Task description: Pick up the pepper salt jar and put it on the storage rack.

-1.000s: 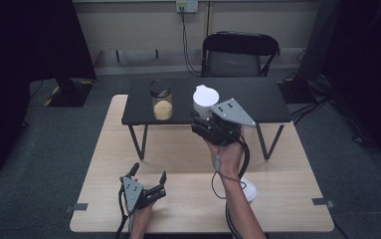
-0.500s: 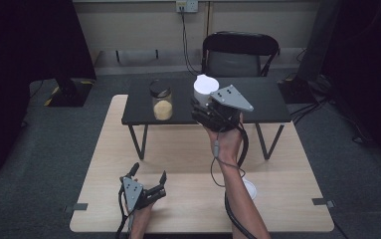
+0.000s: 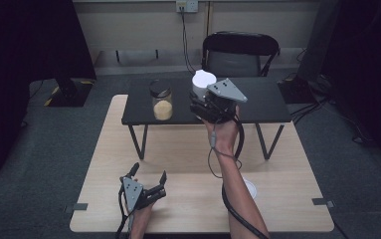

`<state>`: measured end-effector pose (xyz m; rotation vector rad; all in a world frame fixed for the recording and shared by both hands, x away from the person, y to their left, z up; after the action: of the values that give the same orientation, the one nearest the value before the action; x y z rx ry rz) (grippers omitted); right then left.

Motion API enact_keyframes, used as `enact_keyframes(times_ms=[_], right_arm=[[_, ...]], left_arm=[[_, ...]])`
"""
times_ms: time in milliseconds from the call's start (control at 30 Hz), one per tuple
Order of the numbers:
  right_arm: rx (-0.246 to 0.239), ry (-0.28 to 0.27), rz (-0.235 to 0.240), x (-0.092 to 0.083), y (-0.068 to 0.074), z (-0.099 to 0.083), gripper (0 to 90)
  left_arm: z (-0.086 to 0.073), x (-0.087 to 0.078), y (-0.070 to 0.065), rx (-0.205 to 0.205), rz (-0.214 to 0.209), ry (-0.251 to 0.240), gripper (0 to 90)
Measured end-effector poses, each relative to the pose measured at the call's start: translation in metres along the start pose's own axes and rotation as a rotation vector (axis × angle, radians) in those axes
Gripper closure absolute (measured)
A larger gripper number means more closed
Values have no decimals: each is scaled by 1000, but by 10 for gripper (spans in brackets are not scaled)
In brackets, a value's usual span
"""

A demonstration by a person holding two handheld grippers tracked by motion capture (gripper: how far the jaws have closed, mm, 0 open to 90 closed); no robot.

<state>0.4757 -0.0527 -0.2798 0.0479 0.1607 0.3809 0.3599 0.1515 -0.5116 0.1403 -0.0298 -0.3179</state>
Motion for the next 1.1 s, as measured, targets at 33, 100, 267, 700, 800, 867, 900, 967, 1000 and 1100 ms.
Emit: enact_keyframes(times_ms=[33,100,267,700,800,867,900,967,1000,1100], right_arm=[[3,1,5,2,-1,0,304],[7,1,1,5,-2,-1,304],[22,-3,-5,10,-4,-2,304],[53,17,16,13,-8,-4,302],[54,22,14,14,-8,-4,302],[52,22,15,13,-8,-4,302],[52,22,15,13,-8,-4,302],[53,24,14,13,-8,-4,301],[51,24,14,13,-8,-4,301],[53,20,16,13,-9,-4,301]], left_arm=[[0,0,0,1,0,1,28],[0,0,0,0,0,0,28],[0,0,0,0,0,0,28],[0,0,0,0,0,0,29],[0,0,0,0,0,0,29],[0,0,0,0,0,0,29],[0,0,0,0,0,0,29],[0,0,0,0,-1,0,29],[0,0,0,0,0,0,29],[0,0,0,0,0,0,29]])
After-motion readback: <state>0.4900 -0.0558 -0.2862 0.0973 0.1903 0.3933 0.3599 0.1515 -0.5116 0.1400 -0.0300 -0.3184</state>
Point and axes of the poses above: each handheld gripper's, and its own axes: x roughly forward along the jaws, z roughly out of its top, y roughly to its left, the point moved 5 cm from there along x, roughly forward along the jaws, and after that the axes turned 8 degrees about x, right-handed, at the moved point
